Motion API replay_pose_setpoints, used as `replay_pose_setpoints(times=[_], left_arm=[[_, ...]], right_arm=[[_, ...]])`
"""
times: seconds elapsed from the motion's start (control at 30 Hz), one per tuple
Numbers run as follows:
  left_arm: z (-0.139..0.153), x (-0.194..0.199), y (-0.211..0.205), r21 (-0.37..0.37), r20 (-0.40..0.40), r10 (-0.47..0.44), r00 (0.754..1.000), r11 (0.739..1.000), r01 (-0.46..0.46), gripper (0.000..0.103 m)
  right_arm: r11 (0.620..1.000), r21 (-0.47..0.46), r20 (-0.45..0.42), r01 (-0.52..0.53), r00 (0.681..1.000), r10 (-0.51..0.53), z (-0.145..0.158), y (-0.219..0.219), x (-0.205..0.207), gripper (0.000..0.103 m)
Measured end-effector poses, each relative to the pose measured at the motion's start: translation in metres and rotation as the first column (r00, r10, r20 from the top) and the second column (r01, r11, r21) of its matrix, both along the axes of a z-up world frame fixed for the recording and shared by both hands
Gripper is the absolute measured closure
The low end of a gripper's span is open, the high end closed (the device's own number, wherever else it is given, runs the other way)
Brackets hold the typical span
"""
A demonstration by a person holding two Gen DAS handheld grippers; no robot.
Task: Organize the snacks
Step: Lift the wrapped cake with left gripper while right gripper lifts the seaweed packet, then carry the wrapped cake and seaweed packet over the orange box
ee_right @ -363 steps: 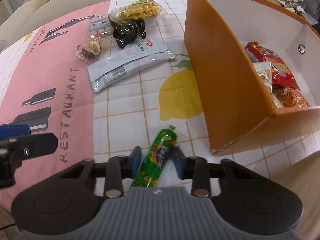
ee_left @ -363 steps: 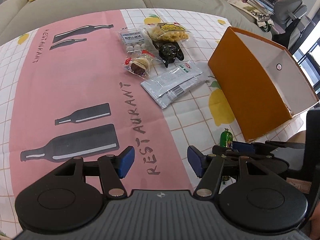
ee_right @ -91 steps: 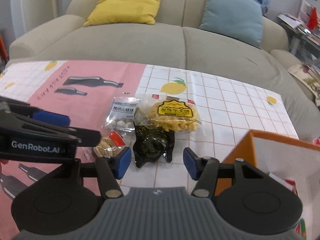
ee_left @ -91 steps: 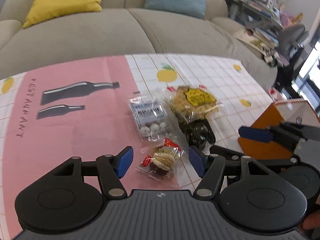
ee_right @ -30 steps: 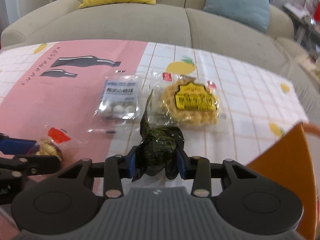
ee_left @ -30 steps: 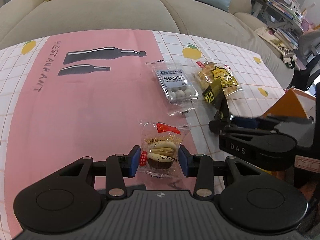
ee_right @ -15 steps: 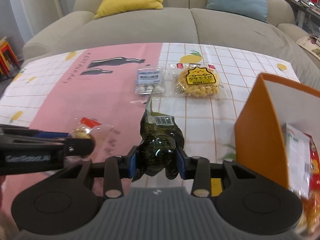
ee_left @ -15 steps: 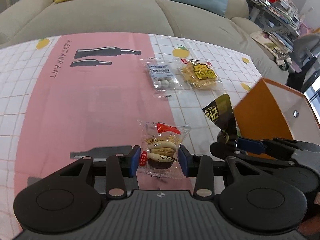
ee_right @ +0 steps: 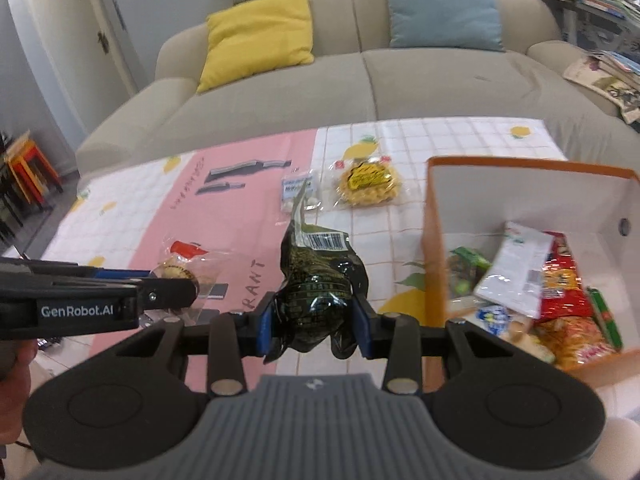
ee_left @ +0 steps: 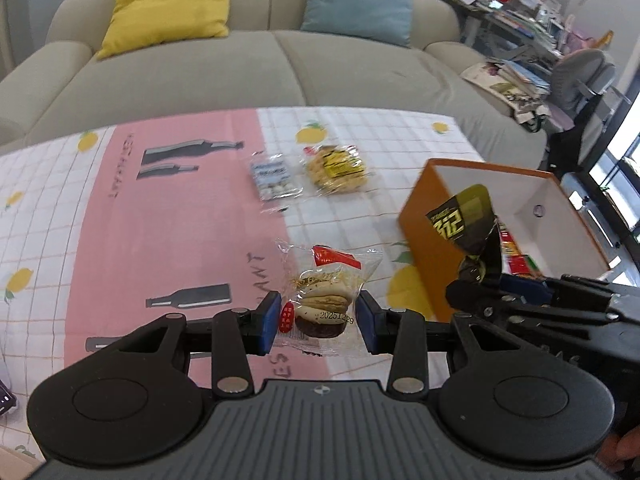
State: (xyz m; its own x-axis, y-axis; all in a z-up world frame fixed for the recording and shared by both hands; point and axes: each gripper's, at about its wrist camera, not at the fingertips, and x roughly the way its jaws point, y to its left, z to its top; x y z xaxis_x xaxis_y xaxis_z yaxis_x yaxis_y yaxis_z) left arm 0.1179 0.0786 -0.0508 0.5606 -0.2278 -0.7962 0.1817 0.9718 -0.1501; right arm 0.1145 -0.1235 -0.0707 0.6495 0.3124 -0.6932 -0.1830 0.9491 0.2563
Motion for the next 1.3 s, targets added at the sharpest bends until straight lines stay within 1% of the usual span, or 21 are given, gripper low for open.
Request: replay_pose_setpoints(times=[0.1, 0.23, 0.33, 0.5, 0.6, 0.73, 0.8, 0.87, 1.03, 1.3], left_arm=[[0.012, -0.007, -0.015, -0.007, 0.017, -0.026, 1.000, 1.000, 0.026, 0.058], [0.025, -0.011, -0.039, -0.030, 0.040, -0.079, 0.996, 0.996, 0.081, 0.058], [0.032, -0.007, -0.060, -0.047, 0.051, -0.130, 0.990, 0.990, 0.133, 0.058], [0.038, 0.006, -0.101, -0.044, 0.062, -0.226, 0.972, 0.972, 0.229, 0.058], [0.036, 0.019, -0.125, -0.071, 0.052, -0.277, 0.959, 0.957, 0.280, 0.058], [0.026, 0.037, -0.157, -0.072, 0.030, -0.347, 0.938, 0.935, 0.348, 0.058], [0.018, 0.046, -0.172, -0.080, 0.008, -0.385, 0.923, 0.920, 0.384, 0.058], [0.009, 0.055, -0.185, -0.090, -0.016, -0.406, 0.914, 0.911, 0.403, 0.058], [-0.014, 0.073, -0.211, -0.058, -0.056, -0.450, 0.891, 0.893, 0.447, 0.057], [-0.049, 0.094, -0.237, 0.016, -0.118, -0.491, 0.863, 0.868, 0.496, 0.057]], right_arm=[[1.000, 0.012, 0.031, 0.023, 0.999, -0.024, 0.014, -0.020, -0.013, 0.065], [0.998, 0.040, 0.047, 0.053, 0.997, -0.054, 0.028, -0.049, -0.025, 0.065], [0.997, 0.011, 0.067, 0.073, 0.995, -0.074, 0.038, -0.073, -0.030, 0.065], [0.994, -0.018, 0.069, 0.104, 0.992, -0.103, 0.047, -0.113, -0.027, 0.065], [0.989, -0.073, 0.068, 0.128, 0.990, -0.123, 0.047, -0.133, -0.020, 0.065], [0.981, -0.129, 0.035, 0.142, 0.990, -0.139, 0.040, -0.155, 0.000, 0.065], [0.978, -0.148, 0.007, 0.146, 0.989, -0.146, 0.036, -0.167, 0.010, 0.065], [0.974, -0.172, -0.030, 0.144, 0.988, -0.151, 0.029, -0.176, 0.022, 0.065], [0.963, -0.229, -0.095, 0.143, 0.981, -0.169, 0.010, -0.193, 0.046, 0.064], [0.948, -0.291, -0.204, 0.126, 0.960, -0.190, -0.030, -0.207, 0.073, 0.064]])
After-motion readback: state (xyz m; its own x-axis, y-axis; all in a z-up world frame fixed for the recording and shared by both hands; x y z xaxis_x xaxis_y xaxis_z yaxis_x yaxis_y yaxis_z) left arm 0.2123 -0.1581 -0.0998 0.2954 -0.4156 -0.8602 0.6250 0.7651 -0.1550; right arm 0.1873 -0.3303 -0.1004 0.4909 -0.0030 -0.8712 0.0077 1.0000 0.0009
